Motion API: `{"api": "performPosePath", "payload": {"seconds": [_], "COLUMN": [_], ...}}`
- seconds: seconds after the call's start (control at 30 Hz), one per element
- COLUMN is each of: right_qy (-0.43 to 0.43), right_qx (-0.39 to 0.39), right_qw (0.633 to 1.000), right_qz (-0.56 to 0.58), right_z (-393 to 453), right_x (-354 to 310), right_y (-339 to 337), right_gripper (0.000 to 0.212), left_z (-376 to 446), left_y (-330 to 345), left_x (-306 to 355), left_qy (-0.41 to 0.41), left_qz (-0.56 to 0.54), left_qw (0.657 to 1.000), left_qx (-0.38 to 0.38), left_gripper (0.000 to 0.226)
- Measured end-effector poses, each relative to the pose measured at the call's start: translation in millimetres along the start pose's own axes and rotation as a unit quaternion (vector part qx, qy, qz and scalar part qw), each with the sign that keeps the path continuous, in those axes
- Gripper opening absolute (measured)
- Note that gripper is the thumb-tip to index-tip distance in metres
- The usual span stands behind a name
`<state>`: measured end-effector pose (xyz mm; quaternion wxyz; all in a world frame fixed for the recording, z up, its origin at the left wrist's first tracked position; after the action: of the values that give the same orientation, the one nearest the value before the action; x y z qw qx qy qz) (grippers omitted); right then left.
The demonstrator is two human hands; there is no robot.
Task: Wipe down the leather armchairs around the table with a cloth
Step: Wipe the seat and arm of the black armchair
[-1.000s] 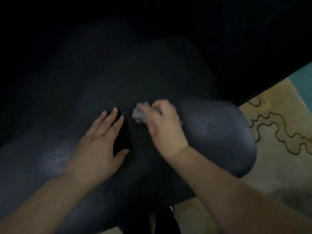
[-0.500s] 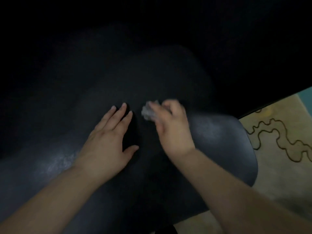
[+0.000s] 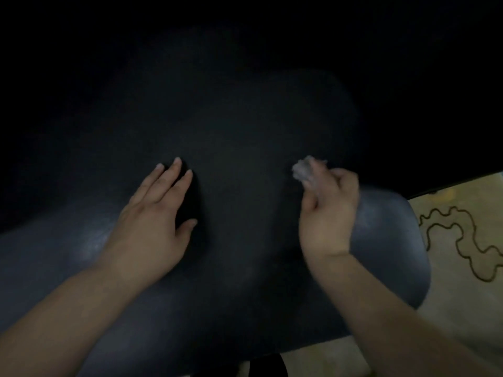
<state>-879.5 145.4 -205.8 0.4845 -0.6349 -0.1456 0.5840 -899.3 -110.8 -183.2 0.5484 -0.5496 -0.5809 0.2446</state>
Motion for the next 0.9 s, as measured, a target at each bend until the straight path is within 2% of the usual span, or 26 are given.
{"api": "performPosePath", "payload": {"seconds": [0.1, 0.23, 0.37, 0.47, 0.77, 0.9], "right_qy": [-0.040, -0.160, -0.120, -0.098, -0.086, -0.073], "right_qx": [-0.092, -0.173, -0.258, -0.226, -0.248, -0.257], "right_qw": [0.994, 0.971, 0.955, 0.965, 0.960, 0.957], "right_qz": [0.052, 0.039, 0.083, 0.087, 0.097, 0.117], "right_z": [-45, -80, -55, -28, 14, 11], "right_x": [-53, -103, -101, -102, -168, -201], "right_y": [27, 45, 21, -20, -136, -174], "right_gripper": [0.031, 0.042, 0.036, 0.036, 0.037, 0.037], "left_z": [-15, -31, -45, -61, -118, -143], "left_y": [-5, -14, -36, -64, -178, -219], "left_x": [-14, -23, -18, -4, 41, 49], "left_qy": [-0.019, -0.040, -0.059, -0.077, -0.119, -0.119], "left_qz": [0.005, 0.002, -0.001, -0.004, 0.001, 0.035], "left_qw": [1.000, 0.999, 0.998, 0.997, 0.992, 0.992], "left_qx": [0.004, 0.000, -0.004, -0.003, 0.030, 0.013], "left_gripper": [0.080, 0.078, 0.072, 0.067, 0.058, 0.059]}}
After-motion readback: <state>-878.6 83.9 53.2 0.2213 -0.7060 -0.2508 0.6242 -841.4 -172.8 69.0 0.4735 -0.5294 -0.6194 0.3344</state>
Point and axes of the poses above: each hand's wrist, its own z-axis towards the middle knuckle, its own y-axis out of the palm, x = y × z, the point moved 3 cm from there along z, towards the middle knuckle
